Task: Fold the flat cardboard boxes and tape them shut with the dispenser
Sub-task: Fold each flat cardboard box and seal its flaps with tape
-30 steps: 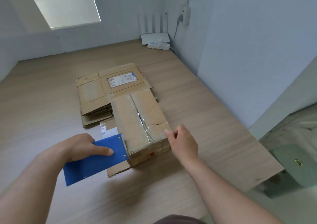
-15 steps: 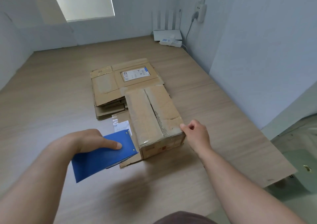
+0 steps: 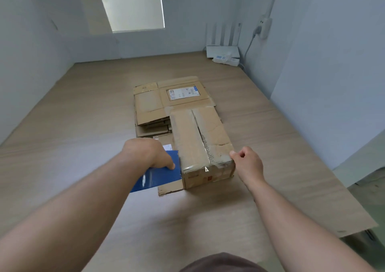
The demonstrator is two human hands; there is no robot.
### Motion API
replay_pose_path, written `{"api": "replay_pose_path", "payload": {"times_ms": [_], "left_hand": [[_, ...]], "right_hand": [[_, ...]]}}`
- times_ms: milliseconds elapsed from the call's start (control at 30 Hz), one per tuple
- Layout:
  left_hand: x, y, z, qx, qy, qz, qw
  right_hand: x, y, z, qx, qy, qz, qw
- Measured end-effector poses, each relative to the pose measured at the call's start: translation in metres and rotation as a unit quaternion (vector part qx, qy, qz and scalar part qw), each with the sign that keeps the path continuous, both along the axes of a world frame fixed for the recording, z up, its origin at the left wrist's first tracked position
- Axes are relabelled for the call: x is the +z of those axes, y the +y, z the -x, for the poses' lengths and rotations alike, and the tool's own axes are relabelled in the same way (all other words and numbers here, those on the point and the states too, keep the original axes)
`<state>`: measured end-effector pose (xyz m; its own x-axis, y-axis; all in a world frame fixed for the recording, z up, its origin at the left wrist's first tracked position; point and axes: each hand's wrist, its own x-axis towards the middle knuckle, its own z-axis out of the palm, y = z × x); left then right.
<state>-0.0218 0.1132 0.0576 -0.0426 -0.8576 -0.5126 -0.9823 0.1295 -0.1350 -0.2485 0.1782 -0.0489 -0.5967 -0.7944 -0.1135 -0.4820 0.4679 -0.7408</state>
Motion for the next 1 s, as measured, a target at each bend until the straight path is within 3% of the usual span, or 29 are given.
{"api": "replay_pose_path", "payload": {"times_ms": [100, 233, 500, 733, 800, 867, 933, 1000], "left_hand": [[0.000, 0.002, 0.003, 0.017, -0.005, 0.015, 1.000], [-0.033, 0.025, -0.023, -0.049, -0.199, 0.013, 0.979], [-0.076, 0.026, -0.048, 0.074, -0.011, 0.120, 0.990], [-0.117, 0.048, -0.059, 0.100, -0.004, 0.163, 0.982], [-0.122, 0.052, -0.049, 0.094, 0.089, 0.239, 0.962], [-0.116, 0.057, -0.019, 0.089, 0.270, 0.270, 0.920], [-0.104, 0.059, 0.017, 0.134, 0.398, 0.207, 0.884], [-0.101, 0.059, 0.046, 0.206, 0.459, 0.130, 0.855]], "right_hand": [[0.004, 0.001, -0.002, 0.007, 0.002, -0.002, 1.000], [0.001, 0.001, 0.004, 0.006, -0.003, -0.014, 1.000], [0.002, 0.001, 0.004, 0.028, 0.006, -0.025, 0.999], [-0.001, 0.004, 0.007, 0.066, 0.051, -0.030, 0.996], [-0.004, 0.004, 0.009, 0.077, 0.067, -0.027, 0.994], [-0.005, 0.003, 0.010, 0.085, 0.080, -0.025, 0.993], [-0.004, 0.003, 0.012, 0.091, 0.088, -0.031, 0.991], [-0.003, 0.003, 0.013, 0.103, 0.107, -0.044, 0.988]]}}
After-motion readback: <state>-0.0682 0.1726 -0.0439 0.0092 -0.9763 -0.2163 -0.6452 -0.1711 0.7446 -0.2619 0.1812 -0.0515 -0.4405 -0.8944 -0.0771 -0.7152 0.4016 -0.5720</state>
